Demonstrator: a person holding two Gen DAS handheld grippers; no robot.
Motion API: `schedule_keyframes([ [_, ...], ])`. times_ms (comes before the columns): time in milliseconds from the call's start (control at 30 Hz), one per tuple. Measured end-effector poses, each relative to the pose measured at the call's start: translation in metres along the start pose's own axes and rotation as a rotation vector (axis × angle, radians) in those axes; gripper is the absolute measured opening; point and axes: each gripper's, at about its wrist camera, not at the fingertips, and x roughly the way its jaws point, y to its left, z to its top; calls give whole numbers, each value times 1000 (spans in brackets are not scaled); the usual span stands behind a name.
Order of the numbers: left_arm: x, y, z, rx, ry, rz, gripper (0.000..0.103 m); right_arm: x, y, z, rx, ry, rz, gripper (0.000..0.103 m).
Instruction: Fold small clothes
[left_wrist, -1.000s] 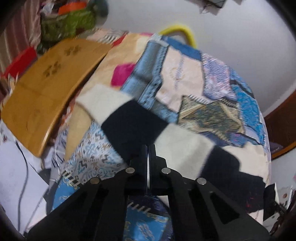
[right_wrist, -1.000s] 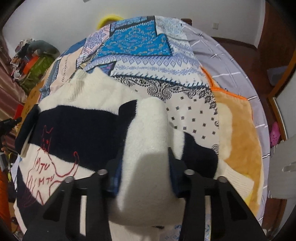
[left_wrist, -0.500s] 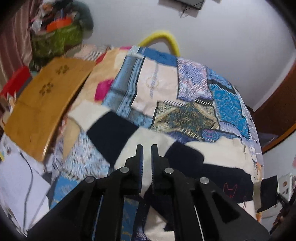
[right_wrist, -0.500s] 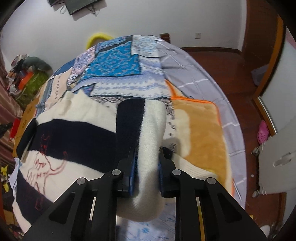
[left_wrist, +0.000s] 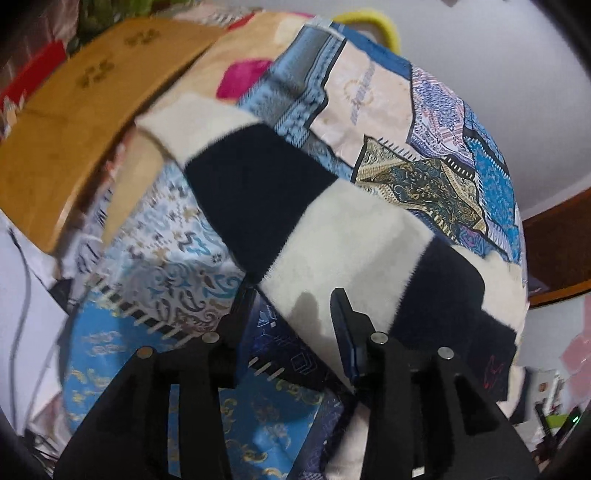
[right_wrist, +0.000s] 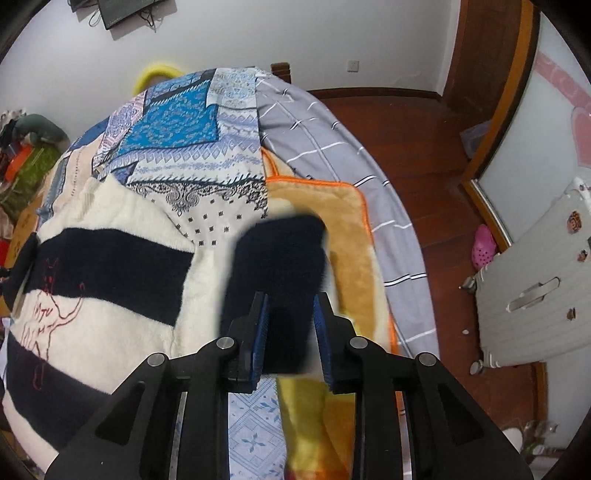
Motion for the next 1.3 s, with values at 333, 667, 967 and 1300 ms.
schedule_keyframes([
  [333, 28, 16, 11, -108, 26, -71, 39, -17, 35, 18, -58, -73, 43, 38],
  [667, 9, -19, 12, 116, -93, 140, 8, 10, 97, 20, -121, -39, 163, 38],
  [967, -57, -84, -1, 313, -240, 109, 8, 14, 130, 17, -145, -29, 228, 38],
  [1300, -104, -166, -51, 475, -286, -56, 8, -3, 149, 19, -178, -63, 269, 42],
])
